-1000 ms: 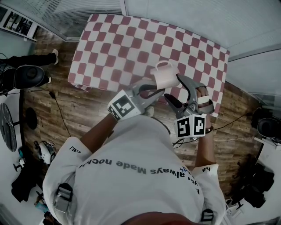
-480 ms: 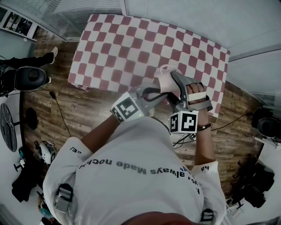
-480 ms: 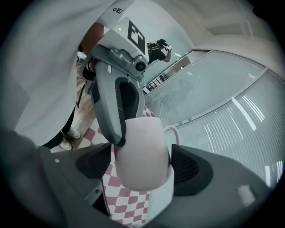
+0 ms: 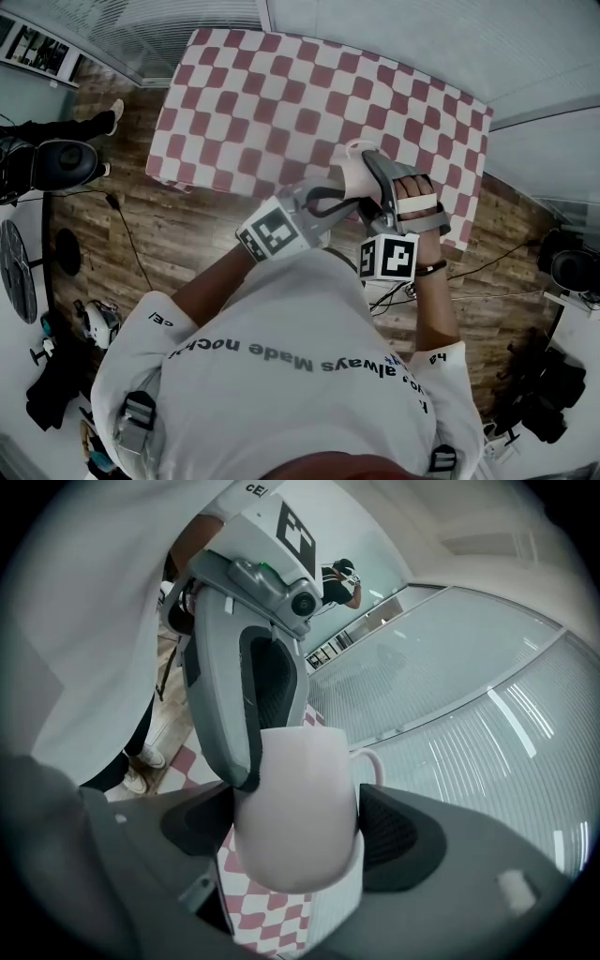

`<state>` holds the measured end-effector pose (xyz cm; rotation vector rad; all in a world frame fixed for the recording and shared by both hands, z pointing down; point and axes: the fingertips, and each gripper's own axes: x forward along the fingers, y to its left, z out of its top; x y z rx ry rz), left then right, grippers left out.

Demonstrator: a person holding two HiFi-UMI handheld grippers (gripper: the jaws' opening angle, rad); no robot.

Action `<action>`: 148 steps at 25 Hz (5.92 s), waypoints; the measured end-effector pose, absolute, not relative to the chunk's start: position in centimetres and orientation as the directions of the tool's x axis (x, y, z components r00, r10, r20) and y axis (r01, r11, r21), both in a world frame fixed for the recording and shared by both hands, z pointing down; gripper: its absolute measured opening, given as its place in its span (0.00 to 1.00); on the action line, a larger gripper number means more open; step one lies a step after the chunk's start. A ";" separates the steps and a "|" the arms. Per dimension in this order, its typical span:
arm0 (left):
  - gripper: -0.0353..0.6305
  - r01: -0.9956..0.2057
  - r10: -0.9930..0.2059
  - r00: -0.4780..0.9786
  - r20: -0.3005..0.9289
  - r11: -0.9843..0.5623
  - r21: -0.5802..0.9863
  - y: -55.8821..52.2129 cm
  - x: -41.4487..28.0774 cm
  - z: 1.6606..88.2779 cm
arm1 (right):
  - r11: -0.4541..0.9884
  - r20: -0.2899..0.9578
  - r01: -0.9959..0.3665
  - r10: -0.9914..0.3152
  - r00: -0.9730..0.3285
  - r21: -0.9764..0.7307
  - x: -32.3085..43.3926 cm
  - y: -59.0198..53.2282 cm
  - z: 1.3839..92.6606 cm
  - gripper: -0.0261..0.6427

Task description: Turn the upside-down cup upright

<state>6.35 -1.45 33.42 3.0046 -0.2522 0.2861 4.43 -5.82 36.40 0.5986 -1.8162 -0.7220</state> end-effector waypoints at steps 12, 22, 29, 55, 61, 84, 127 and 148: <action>0.21 -0.254 -0.246 0.961 0.129 -0.966 0.050 -2.9 5.8 32.1 | 0.674 0.561 -0.302 -0.734 -0.384 0.674 5.0 -6.7 35.3 0.65; 0.55 -0.375 -0.384 0.923 -0.030 -0.914 0.155 -6.0 3.6 28.8 | 0.642 0.431 -0.591 -0.767 -0.476 0.489 5.9 -7.2 32.9 0.65; 0.59 -0.345 -0.364 0.928 -0.080 -0.921 0.183 -5.8 3.5 26.9 | 0.637 0.237 -0.739 -0.770 -0.593 0.218 5.3 -7.0 30.8 0.65; 0.57 -0.261 -0.267 0.963 -0.024 -0.955 0.142 -5.0 5.1 28.8 | 0.703 0.085 -0.701 -0.697 -0.712 -0.115 4.3 -5.3 33.3 0.65; 0.57 -0.243 -0.243 0.970 0.016 -0.961 0.134 -5.3 5.0 32.0 | 0.707 0.173 -0.701 -0.682 -0.711 -0.097 4.1 -5.8 36.4 0.65; 0.57 -0.192 -0.170 0.965 0.200 -0.977 0.095 -9.3 6.7 50.7 | 0.708 0.462 -0.706 -0.621 -0.633 -0.015 5.9 -10.2 55.3 0.65; 0.59 -0.227 -0.189 0.916 0.353 -0.971 0.070 -14.0 9.1 65.5 | 0.666 0.562 -0.742 -0.585 -0.585 -0.080 8.6 -14.3 70.5 0.66; 0.44 -0.422 -0.373 0.891 0.260 -0.891 0.170 -11.9 4.7 51.6 | 0.600 0.526 -0.793 -0.644 -0.556 -0.105 12.5 -10.1 56.5 0.46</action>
